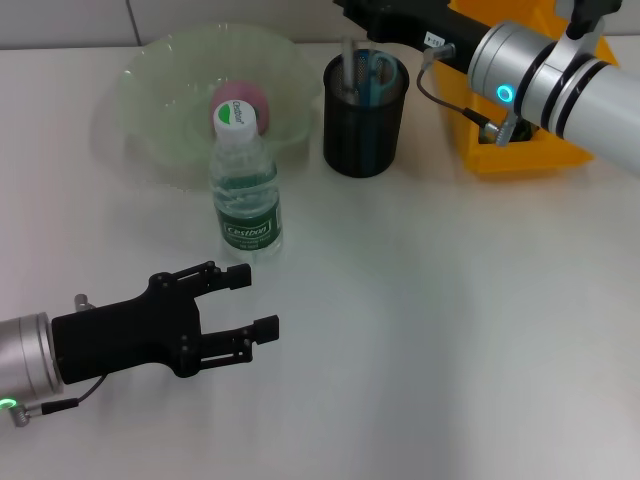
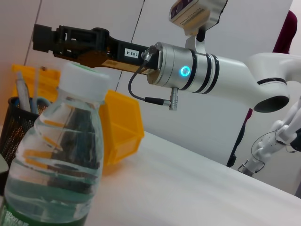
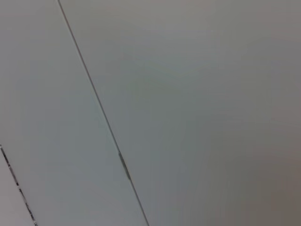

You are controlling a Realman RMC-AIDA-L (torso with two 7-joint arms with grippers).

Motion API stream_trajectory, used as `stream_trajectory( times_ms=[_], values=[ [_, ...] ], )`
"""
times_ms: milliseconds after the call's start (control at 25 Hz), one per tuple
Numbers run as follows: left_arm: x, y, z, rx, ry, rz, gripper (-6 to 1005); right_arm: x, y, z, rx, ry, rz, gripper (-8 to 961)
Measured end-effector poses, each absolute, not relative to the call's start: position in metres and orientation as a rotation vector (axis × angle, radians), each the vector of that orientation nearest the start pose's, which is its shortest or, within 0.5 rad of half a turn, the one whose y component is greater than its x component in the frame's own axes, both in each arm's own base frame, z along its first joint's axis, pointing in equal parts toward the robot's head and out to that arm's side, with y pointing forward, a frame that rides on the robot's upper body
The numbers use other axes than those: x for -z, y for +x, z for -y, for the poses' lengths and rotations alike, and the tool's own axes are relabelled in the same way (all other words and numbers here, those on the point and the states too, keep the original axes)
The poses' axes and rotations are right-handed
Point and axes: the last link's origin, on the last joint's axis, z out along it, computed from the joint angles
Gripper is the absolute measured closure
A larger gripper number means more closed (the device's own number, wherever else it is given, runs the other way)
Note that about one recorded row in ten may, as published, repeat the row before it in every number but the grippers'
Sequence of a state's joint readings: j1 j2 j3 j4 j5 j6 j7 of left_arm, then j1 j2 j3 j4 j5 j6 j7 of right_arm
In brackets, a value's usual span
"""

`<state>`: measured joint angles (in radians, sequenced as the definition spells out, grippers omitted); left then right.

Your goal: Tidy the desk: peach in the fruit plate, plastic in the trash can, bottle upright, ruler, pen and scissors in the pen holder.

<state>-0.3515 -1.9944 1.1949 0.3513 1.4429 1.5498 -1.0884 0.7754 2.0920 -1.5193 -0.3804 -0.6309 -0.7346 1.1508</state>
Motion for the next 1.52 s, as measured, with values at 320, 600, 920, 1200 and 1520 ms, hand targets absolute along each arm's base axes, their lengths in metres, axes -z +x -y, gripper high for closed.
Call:
stream_trajectory(
  times_ms=[320,600,920,1200,1520],
  values=[
    [0.030,-0.303,-0.254,0.942,-2.674,0.701,178,0.048,0.172,-0.427,-1.034,-2.224,-0.831,443],
    [0.021,-0.307,-0.249,0.985,-2.634,0.712,178,0.006,0.202,-0.376,-1.085,-2.453,-0.771,313],
    [0.010,-0.311,-0.245,0.977,-2.685,0.727,178,-0.024,0.257,-0.294,-1.008,-2.800,-0.475,173],
    [0.011,-0.309,-0.248,0.947,-2.733,0.761,178,-0.007,0.262,-0.265,-0.995,-2.944,-0.441,153],
    [0.008,-0.303,-0.251,0.965,-2.759,0.747,178,0.008,0.255,-0.266,-0.959,-2.998,-0.432,154]
  ],
)
